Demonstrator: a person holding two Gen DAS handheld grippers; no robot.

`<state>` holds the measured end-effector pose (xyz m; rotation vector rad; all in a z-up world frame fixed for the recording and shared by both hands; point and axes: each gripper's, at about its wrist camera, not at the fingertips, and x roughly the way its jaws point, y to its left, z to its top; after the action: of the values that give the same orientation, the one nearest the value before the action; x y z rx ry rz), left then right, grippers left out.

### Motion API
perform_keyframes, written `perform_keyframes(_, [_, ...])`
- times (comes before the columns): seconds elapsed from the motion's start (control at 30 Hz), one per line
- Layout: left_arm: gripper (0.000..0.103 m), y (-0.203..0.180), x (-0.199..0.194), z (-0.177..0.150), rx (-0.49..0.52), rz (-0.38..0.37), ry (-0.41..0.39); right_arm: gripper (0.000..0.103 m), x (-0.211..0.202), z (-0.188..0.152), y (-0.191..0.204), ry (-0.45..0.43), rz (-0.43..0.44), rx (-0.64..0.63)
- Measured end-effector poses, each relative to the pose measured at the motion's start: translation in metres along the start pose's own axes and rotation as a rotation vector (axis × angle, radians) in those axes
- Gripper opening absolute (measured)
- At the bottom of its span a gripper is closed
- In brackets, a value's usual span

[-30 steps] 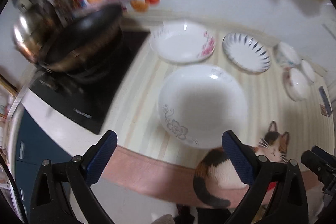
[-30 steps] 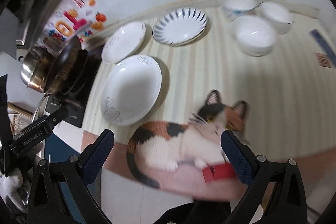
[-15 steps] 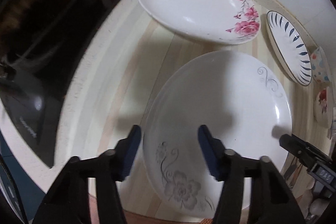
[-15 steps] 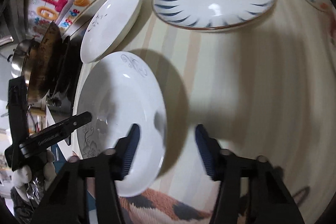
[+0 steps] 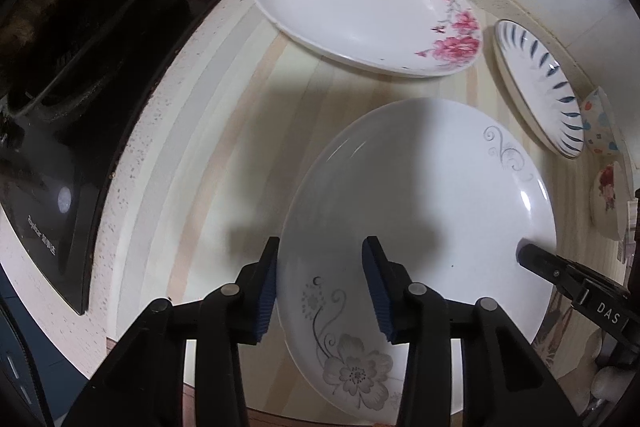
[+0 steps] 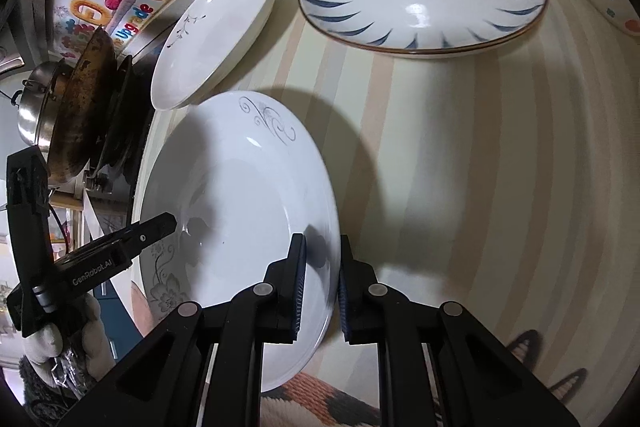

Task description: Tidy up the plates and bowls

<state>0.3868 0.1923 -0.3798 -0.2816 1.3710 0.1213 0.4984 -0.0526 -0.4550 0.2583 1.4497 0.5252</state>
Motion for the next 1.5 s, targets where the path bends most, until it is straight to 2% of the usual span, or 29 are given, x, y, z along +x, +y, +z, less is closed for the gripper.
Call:
perform_keyframes(0.13, [0.038,-0.011,-0.014,-0.008,0.015,-0.022,-0.017,0.016,-0.016,-0.008,-0.008,-0.019,-0.007,0.001])
perform_keyframes(0.4, [0.038,-0.064,-0.032,-0.027,0.096,-0.068,-0.056,0.016,-0.072,-0.034,-0.044,-0.074,-0.025,0.051])
perform_keyframes(0.73, [0.038,-0.118,-0.031,-0.051,0.205,-0.122,-0.037,0.016,-0.124,-0.081,-0.097,-0.129,-0.082,0.113])
perform_keyframes(1.1, [0.038,-0.145,0.006,-0.07,0.28,-0.095,0.014,0.016,-0.114,-0.109,-0.137,-0.126,-0.1,0.184])
perform_keyframes(1.4, [0.038,-0.154,0.017,-0.077,0.309,-0.058,0.007,0.016,-0.108,-0.116,-0.14,-0.124,-0.103,0.186])
perform_keyframes(1.5, [0.038,-0.158,0.017,-0.078,0.319,-0.047,0.0,0.019,-0.104,-0.115,-0.14,-0.098,-0.106,0.188])
